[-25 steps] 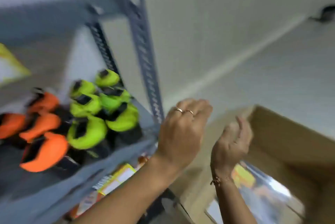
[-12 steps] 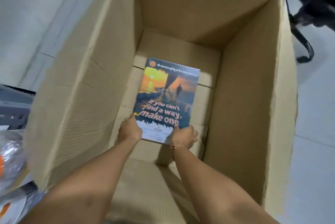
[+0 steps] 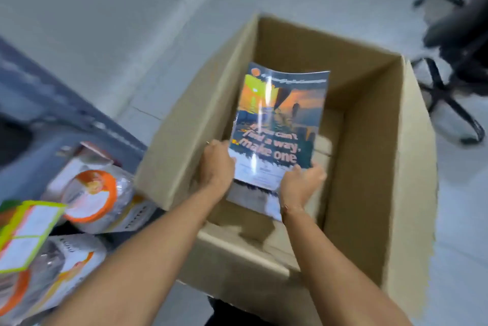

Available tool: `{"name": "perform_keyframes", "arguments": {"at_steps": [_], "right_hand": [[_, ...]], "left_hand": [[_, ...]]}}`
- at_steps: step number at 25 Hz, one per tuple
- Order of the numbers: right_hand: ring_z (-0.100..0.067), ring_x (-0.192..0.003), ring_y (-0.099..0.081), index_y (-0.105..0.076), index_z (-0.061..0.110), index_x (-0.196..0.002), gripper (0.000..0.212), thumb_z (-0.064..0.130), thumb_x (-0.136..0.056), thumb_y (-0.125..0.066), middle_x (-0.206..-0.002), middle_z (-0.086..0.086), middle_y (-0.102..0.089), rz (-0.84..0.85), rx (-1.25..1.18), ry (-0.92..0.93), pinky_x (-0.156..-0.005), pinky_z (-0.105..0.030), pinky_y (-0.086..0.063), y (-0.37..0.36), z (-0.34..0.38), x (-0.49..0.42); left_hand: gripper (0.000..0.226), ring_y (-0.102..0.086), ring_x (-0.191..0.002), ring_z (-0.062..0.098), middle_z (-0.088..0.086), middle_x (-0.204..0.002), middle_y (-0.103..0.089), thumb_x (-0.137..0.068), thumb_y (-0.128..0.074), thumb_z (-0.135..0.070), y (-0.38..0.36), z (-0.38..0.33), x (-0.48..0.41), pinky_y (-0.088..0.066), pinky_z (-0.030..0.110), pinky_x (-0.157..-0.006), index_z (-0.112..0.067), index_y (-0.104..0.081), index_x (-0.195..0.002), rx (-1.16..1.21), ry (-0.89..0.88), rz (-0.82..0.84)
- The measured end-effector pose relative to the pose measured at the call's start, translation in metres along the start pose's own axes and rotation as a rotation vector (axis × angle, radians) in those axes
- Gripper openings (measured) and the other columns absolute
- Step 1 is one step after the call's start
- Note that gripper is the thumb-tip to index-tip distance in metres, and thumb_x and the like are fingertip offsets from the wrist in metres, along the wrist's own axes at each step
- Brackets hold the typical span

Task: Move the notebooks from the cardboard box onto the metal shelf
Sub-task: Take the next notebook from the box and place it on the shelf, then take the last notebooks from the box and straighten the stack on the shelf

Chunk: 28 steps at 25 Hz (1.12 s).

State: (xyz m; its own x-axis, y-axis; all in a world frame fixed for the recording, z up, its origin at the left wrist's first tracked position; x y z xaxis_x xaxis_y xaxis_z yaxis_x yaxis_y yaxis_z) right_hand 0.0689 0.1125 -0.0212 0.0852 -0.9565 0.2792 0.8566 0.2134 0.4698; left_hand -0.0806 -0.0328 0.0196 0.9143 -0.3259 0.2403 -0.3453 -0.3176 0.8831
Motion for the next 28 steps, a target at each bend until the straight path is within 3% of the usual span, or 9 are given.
{"name": "perform_keyframes", "arguments": {"at_steps": [3, 6, 8, 11, 14, 18, 23, 26, 28], "right_hand": [[-0.03, -0.107, -0.051, -0.052, -0.007, -0.114, 0.043, 0.015, -0.077, -0.05, -0.114, -0.023, -0.054, 0.031, -0.283, 0.283, -0.099, -0.029, -0.041, 0.028, 0.101, 0.059], [-0.003, -0.086, -0.054, -0.056, 0.012, -0.116, 0.039, 0.023, -0.078, -0.057, -0.108, -0.007, -0.048, 0.192, -0.648, 0.525, -0.076, 0.004, -0.038, 0.048, 0.217, 0.158], [0.009, -0.079, -0.056, -0.052, 0.027, -0.116, 0.037, 0.019, -0.081, -0.062, -0.104, -0.005, -0.051, 0.349, -0.898, 0.644, -0.075, 0.0, -0.043, 0.061, 0.28, 0.224], [-0.005, -0.087, -0.059, -0.05, 0.026, -0.121, 0.043, 0.013, -0.083, -0.065, -0.098, 0.003, -0.055, 0.609, -1.165, 0.788, -0.081, -0.012, -0.048, 0.078, 0.363, 0.33], [-0.01, -0.099, -0.054, -0.057, 0.013, -0.125, 0.043, 0.017, -0.083, -0.065, -0.104, -0.001, -0.056, 0.721, -1.091, 1.005, -0.092, -0.022, -0.046, 0.085, 0.433, 0.412], [-0.025, -0.107, -0.058, -0.058, 0.009, -0.124, 0.038, 0.014, -0.086, -0.061, -0.119, -0.014, -0.062, 0.804, -0.665, 1.271, -0.089, -0.026, -0.042, 0.052, 0.511, 0.482], [-0.039, -0.126, -0.039, -0.061, 0.004, -0.112, 0.03, 0.018, -0.089, -0.048, -0.122, -0.022, -0.061, 0.752, 0.095, 1.351, -0.099, -0.044, -0.038, -0.002, 0.52, 0.491], [-0.04, -0.128, -0.032, -0.06, 0.006, -0.114, 0.031, 0.017, -0.089, -0.046, -0.125, -0.02, -0.058, 0.767, 0.099, 1.343, -0.101, -0.045, -0.033, 0.001, 0.52, 0.49], [-0.038, -0.119, -0.04, -0.062, 0.005, -0.113, 0.03, 0.018, -0.091, -0.047, -0.123, -0.018, -0.06, 0.705, -0.271, 1.417, -0.097, -0.039, -0.035, 0.021, 0.516, 0.482]], "left_hand": [[0.032, -0.057, -0.097, 0.024, 0.016, -0.101, -0.065, -0.08, -0.064, -0.01, 0.129, 0.0, 0.062, -0.04, 0.024, -0.082, -0.006, -0.064, -0.112, 0.157, -0.182, -0.424], [0.042, -0.053, -0.094, -0.002, 0.007, -0.102, -0.063, -0.082, -0.057, -0.023, 0.278, 0.018, 0.173, -0.032, -0.003, -0.088, 0.0, -0.063, -0.116, 0.271, -0.334, -1.055], [0.044, -0.046, -0.1, -0.02, 0.0, -0.103, -0.057, -0.089, -0.052, -0.032, 0.343, 0.03, 0.241, -0.028, -0.007, -0.092, -0.001, -0.055, -0.119, 0.237, -0.379, -1.343], [0.042, -0.043, -0.099, -0.019, -0.002, -0.105, -0.05, -0.089, -0.052, -0.024, 0.431, 0.049, 0.332, -0.027, -0.009, -0.09, -0.002, -0.05, -0.125, 0.089, -0.278, -1.661], [0.043, -0.043, -0.092, 0.0, -0.001, -0.107, -0.044, -0.091, -0.054, -0.01, 0.509, 0.077, 0.37, -0.029, -0.004, -0.088, -0.005, -0.05, -0.133, 0.086, 0.04, -1.687], [0.027, -0.054, -0.104, 0.037, 0.025, -0.111, -0.06, -0.091, -0.044, 0.0, 0.58, 0.107, 0.348, -0.031, 0.032, -0.074, 0.003, -0.057, -0.114, -0.075, 0.407, -1.448], [0.029, -0.055, -0.114, 0.042, 0.026, -0.123, -0.06, -0.089, -0.039, 0.0, 0.58, 0.138, 0.311, -0.047, 0.042, -0.091, 0.002, -0.057, -0.112, -0.046, 0.657, -1.103], [0.031, -0.052, -0.118, 0.041, 0.026, -0.126, -0.057, -0.09, -0.04, 0.001, 0.58, 0.126, 0.312, -0.045, 0.042, -0.095, 0.002, -0.056, -0.115, -0.135, 0.712, -1.073], [0.033, -0.046, -0.125, 0.04, 0.025, -0.124, -0.059, -0.087, -0.038, 0.005, 0.578, 0.104, 0.306, -0.041, 0.043, -0.101, 0.003, -0.058, -0.113, -0.316, 0.645, -1.182]]}}
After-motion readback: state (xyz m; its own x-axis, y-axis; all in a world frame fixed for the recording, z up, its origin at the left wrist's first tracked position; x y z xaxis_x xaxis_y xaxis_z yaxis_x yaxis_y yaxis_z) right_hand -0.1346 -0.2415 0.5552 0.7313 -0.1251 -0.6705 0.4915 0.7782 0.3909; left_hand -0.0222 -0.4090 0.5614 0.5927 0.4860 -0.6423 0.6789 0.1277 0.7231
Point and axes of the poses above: each hand's wrist, its own x-axis away from the middle knuckle, its own y-axis out of the back of the hand, z = x × y, the point moved 7 cm from there along -x, towards the middle knuckle
